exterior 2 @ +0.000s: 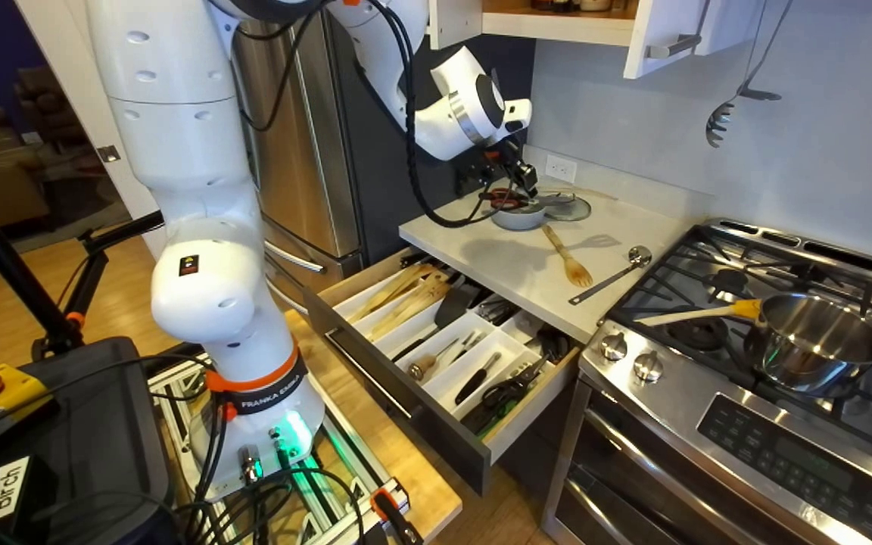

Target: Move the wooden spoon from the top cupboard to the countertop

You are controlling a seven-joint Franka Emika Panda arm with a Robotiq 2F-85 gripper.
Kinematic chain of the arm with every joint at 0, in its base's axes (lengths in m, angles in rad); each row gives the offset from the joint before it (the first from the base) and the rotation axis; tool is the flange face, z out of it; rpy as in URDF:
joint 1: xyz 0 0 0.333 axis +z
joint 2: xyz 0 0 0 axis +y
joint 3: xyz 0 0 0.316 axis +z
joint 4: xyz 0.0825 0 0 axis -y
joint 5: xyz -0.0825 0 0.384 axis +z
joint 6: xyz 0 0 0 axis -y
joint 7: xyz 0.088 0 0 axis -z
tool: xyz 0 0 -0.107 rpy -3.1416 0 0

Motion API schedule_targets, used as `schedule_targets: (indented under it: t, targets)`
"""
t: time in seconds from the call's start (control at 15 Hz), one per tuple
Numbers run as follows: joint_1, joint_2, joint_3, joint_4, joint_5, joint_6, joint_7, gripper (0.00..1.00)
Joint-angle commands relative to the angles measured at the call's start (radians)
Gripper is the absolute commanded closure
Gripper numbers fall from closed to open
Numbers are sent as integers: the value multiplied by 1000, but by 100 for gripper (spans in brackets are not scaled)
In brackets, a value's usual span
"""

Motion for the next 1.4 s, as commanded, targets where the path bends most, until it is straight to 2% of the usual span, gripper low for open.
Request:
schedule_targets:
  t: [0.0, 0.4, 0.47, 0.53, 0.67, 0.8, 0.93, 1.13, 1.2, 1.27, 1.33]
  targets:
    - [69, 187, -8, 124, -117, -92, 107, 93]
    - [132, 369, -52, 220, -142, -132, 192, 93]
    - [133, 389, -52, 234, -125, -134, 183, 51]
    - [130, 398, -48, 239, -105, -141, 168, 47]
    - [85, 396, -6, 217, -10, -140, 96, 33]
    - [4, 364, 74, 153, 153, -148, -60, 18]
    - [-106, 263, 169, 37, 280, -96, -218, 2]
    - [-316, 179, 367, -84, 348, -71, -458, 0]
    - [-375, 137, 412, -129, 368, -34, -535, 0]
    - [-452, 120, 490, -162, 403, 6, -610, 0]
    - [-127, 129, 186, -72, 523, -10, -609, 0]
